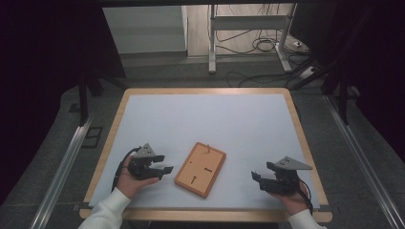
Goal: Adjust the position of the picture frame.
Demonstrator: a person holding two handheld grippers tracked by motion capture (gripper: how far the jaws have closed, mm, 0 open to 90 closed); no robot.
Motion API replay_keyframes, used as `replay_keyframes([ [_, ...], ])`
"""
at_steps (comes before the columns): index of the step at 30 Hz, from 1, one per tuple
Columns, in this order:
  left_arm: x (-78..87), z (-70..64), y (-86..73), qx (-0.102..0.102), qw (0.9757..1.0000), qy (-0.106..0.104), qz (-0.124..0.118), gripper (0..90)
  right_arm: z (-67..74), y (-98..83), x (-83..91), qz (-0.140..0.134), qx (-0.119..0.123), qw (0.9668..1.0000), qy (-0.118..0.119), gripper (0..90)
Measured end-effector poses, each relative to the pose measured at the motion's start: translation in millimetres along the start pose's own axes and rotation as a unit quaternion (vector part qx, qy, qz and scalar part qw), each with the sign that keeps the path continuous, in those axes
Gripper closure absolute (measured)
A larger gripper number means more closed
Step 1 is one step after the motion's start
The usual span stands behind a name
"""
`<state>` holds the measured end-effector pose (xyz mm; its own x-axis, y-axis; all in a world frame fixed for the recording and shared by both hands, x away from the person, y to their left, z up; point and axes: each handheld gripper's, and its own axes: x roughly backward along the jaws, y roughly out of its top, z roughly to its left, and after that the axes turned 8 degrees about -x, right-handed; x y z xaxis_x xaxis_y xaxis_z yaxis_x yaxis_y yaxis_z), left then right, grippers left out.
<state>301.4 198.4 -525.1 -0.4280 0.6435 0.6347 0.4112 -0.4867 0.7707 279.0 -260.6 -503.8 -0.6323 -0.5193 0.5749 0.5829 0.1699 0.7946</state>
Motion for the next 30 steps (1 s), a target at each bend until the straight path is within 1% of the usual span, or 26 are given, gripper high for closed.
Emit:
replay_keyframes([
  [1, 0.7, -0.7, 0.1, -0.002, 1.0000, -0.007, -0.002, 65.9, 0.8, -0.4, -1.1, 0.002, 0.006, 1.0000, 0.001, 26.0],
  [2, 0.7, -0.7, 0.4, -0.005, 0.9999, -0.011, -0.001, 65.9, 0.8, -0.4, -1.1, 0.002, 0.006, 1.0000, 0.001, 26.0],
  [3, 1.1, -1.0, 0.7, -0.005, 0.9999, -0.016, 0.002, 76.5, 1.0, -0.7, -1.9, 0.004, 0.009, 1.0000, 0.000, 25.8],
  [4, 1.2, -1.5, 0.8, -0.007, 0.9998, -0.019, 0.004, 76.5, 1.0, -0.9, -2.7, 0.006, 0.011, 0.9999, -0.002, 25.6],
  [5, 1.7, -1.9, 1.0, -0.012, 0.9997, -0.023, 0.006, 85.1, 1.5, -1.1, -3.3, 0.008, 0.010, 0.9999, -0.003, 25.4],
  [7, 2.2, -2.8, 0.9, -0.011, 0.9996, -0.025, 0.008, 86.6, 1.8, -1.1, -3.1, 0.007, 0.010, 0.9999, -0.003, 25.4],
  [8, 2.5, -3.0, 0.9, -0.012, 0.9995, -0.029, 0.009, 89.7, 2.9, -0.7, -2.4, 0.005, 0.010, 0.9999, -0.003, 25.4],
  [11, 1.6, -5.1, 0.7, -0.015, 0.9989, -0.040, 0.019, 90.0, 4.0, -0.6, -2.5, 0.006, 0.013, 0.9999, -0.004, 25.4],
  [13, -1.2, -7.4, 0.7, -0.023, 0.9983, -0.045, 0.030, 90.0, 4.5, -0.9, -3.3, 0.008, 0.016, 0.9998, -0.005, 25.4],
  [15, -8.4, -13.0, 0.9, -0.033, 0.9970, -0.055, 0.043, 90.0, 4.5, -1.5, -4.9, 0.014, 0.015, 0.9998, -0.006, 25.4],
  [16, -8.4, -13.0, 0.9, -0.033, 0.9970, -0.055, 0.043, 90.0, 4.7, -1.6, -5.1, 0.015, 0.016, 0.9997, -0.007, 25.4],
  [18, -11.6, -16.3, 1.0, -0.036, 0.9961, -0.059, 0.054, 90.0, 5.0, -1.7, -5.1, 0.016, 0.016, 0.9997, -0.006, 25.4],
  [20, -13.2, -19.4, 1.6, -0.043, 0.9952, -0.061, 0.063, 90.0, 6.3, -1.4, -4.7, 0.015, 0.015, 0.9997, -0.006, 25.4],
  [21, -13.4, -20.1, 1.9, -0.051, 0.9946, -0.059, 0.069, 90.0, 6.3, -1.4, -4.7, 0.015, 0.015, 0.9997, -0.006, 25.4],
  [22, -13.7, -21.1, 2.0, -0.048, 0.9949, -0.057, 0.068, 90.0, 6.6, -1.4, -4.8, 0.015, 0.016, 0.9998, -0.005, 25.4],
  [24, -13.4, -20.1, 1.8, -0.049, 0.9946, -0.060, 0.069, 90.0, 7.1, -1.4, -5.2, 0.016, 0.018, 0.9997, -0.005, 25.4],
  [25, -13.7, -20.6, 1.5, -0.045, 0.9950, -0.060, 0.066, 90.0, 7.5, -1.6, -5.4, 0.017, 0.019, 0.9997, -0.004, 25.4],
  [30, -14.3, -20.9, 1.8, -0.040, 0.9951, -0.059, 0.069, 90.0, 6.9, -1.5, -5.8, 0.018, 0.017, 0.9997, -0.005, 25.4],
])
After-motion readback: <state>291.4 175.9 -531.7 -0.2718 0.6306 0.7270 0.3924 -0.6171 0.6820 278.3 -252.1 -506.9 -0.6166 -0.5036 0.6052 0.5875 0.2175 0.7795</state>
